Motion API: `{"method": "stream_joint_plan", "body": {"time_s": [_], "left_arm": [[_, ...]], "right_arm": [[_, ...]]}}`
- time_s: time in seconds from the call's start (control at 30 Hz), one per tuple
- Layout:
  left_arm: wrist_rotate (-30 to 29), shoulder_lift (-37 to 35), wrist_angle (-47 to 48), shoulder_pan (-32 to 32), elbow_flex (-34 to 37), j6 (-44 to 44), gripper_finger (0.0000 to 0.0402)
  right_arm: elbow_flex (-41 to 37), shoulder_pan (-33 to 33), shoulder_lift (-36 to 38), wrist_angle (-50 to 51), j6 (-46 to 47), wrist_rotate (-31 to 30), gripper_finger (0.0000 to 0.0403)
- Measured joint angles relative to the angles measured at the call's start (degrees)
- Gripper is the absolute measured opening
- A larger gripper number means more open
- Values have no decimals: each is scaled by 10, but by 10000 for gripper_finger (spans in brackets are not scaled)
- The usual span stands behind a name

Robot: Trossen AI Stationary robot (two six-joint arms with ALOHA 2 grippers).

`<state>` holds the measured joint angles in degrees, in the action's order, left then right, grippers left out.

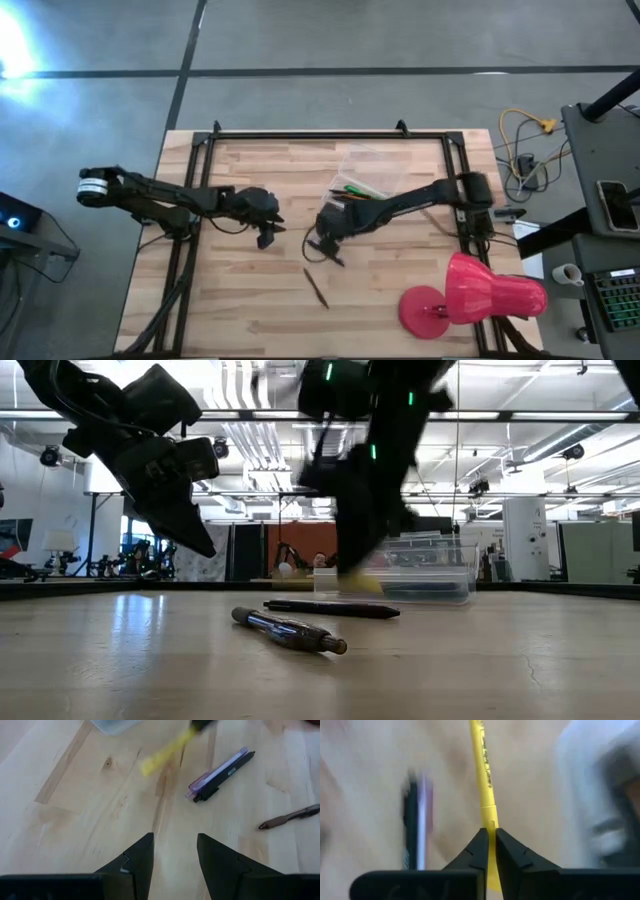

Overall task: Pick & place school supplies into a supply box
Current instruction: Put the yellow pen into the transparent supply box

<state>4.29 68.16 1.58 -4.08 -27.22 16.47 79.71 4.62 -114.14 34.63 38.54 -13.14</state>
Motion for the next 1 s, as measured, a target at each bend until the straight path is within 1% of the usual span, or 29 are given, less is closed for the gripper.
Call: {"method": "stream_joint_plan", "body": {"time_s": [0.17, 0.23, 0.33, 0.47, 0.63, 0.7, 0.87, 1.0], "left_arm": [[-2, 0, -12, 0, 0, 53, 134], [-2, 0, -17, 0, 0, 67, 134], [-2, 0, -28, 0, 0, 95, 134], [-2, 0, -41, 2, 0, 130, 134], [-3, 0, -44, 11, 0, 157, 134], [-5, 0, -46, 16, 0, 164, 134], [-55, 0, -42, 26, -9, 192, 134], [-61, 2, -42, 25, -35, 183, 134]], "right_arm": [[-10, -22, 92, -6, -6, -86, 3], [-20, -25, 123, -5, -23, -109, 3], [-39, -38, 172, 5, -35, -123, 4], [-87, -67, 193, 50, -28, -123, 6], [-145, -78, 200, 54, -13, -63, 7], [-163, -70, 198, 52, 0, -61, 8], [-192, -33, 206, 35, 33, -57, 8], [-206, -3, 216, 35, 51, -59, 8]]}}
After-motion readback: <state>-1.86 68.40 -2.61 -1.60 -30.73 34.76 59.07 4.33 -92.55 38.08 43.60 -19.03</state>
